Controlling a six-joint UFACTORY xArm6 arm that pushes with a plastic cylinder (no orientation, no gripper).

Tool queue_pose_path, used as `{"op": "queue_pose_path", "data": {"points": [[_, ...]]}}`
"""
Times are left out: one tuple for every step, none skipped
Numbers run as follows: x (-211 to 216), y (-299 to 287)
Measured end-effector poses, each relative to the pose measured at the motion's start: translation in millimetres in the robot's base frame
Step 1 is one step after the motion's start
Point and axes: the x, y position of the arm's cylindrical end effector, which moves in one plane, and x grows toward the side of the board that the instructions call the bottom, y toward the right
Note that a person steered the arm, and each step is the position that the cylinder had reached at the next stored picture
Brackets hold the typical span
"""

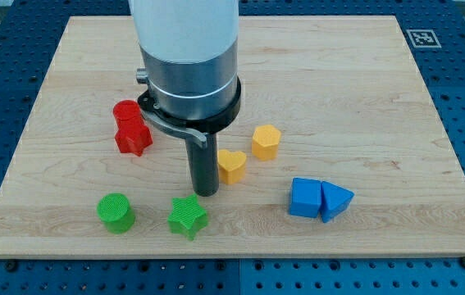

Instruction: Push heart closer to the hexagon

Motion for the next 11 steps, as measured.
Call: {"op": "queue_pose_path", "data": {"points": [[0.0, 0.0], [0.0, 5.1], [-12.7, 4.7], [-23.7, 18.7], [-24.3, 47.5], [-27.2, 55.4], [-48.1, 55.4], [-60.9, 55.5], [-59.7, 69.4], [-51.9, 62.7], [-50.8, 64.3]]}}
